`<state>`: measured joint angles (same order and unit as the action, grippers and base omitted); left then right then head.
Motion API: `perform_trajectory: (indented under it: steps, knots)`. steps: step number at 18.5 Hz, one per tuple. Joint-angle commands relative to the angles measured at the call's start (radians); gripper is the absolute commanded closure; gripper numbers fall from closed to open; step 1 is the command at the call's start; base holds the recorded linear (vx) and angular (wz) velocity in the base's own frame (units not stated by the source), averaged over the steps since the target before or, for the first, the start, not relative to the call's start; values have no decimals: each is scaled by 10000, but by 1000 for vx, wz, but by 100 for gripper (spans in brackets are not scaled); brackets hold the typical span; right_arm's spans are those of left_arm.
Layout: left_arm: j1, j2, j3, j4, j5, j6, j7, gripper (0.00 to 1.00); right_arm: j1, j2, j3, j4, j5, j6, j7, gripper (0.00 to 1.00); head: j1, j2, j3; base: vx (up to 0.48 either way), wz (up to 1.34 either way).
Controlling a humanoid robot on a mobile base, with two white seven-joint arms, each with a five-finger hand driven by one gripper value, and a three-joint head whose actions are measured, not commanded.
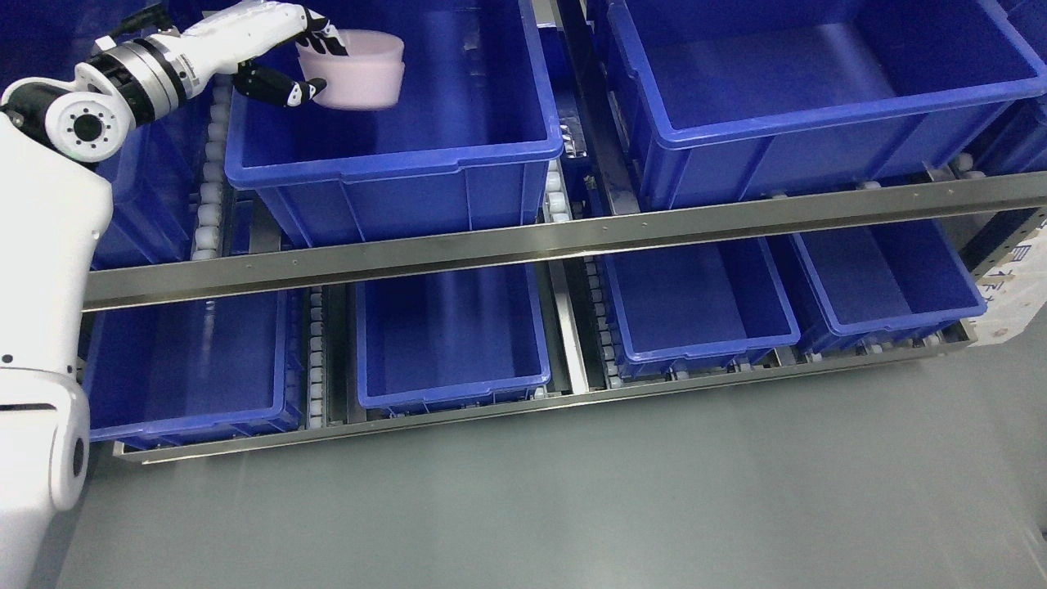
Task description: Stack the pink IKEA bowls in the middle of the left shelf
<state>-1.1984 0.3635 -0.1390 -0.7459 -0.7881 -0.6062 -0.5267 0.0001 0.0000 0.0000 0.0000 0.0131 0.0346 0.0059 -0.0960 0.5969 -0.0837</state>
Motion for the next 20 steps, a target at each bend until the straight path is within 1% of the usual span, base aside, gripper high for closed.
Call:
perform_trajectory:
  steps: [1,3,4,5,6,8,9,10,11,13,14,17,20]
  knots:
    - [-196,-46,-405,296,12,-12,5,34,291,-175,-107,-337,-131,7,2,0,0,0,0,0,0]
    - [-211,0,-207,-54,134,-73,21,23,291,-175,-107,-337,-131,-8,2,0,0,0,0,0,0]
    - [-211,-167,144,-543,271,-74,6,17,291,-175,-107,-337,-131,7,2,0,0,0,0,0,0]
    - [-181,-670,755,-1034,789,-58,-10,16,291,-175,-107,-337,-131,7,2,0,0,-1,0,0,0]
    - [-120,-1616,1277,-1176,1432,48,-25,16,291,-175,-122,-337,-131,-8,2,0,0,-1,0,0,0]
    - [94,-3321,2548,-1527,2065,308,-71,16,291,-175,-107,-337,-131,7,2,0,0,-1,0,0,0]
    - [247,-3461,2935,-1773,2234,446,-71,15,291,-175,-107,-337,-131,7,2,0,0,-2,0,0,12]
    - [462,-3461,2970,-2064,2798,539,-87,13,291,-175,-107,-337,-131,7,2,0,0,-1,0,0,12]
    - [646,-3461,2469,-2264,3578,540,-71,11,291,-175,-107,-337,-131,-8,2,0,0,-2,0,0,0]
    - [938,-3461,982,-2815,5388,570,-25,10,291,-175,-107,-337,-131,7,2,0,0,-1,0,-1,-36]
    - [1395,-3461,-102,-3532,6125,738,-10,9,291,-175,-122,-337,-131,-8,2,0,0,-1,0,0,0]
    - [2286,-3461,-2070,-4610,6240,892,51,5,291,-175,-107,-337,-131,-8,2,0,0,-1,0,0,8]
    - [3375,-3461,-3744,-5241,6240,893,708,2,291,-175,-107,-337,-131,7,2,0,0,-1,0,0,0]
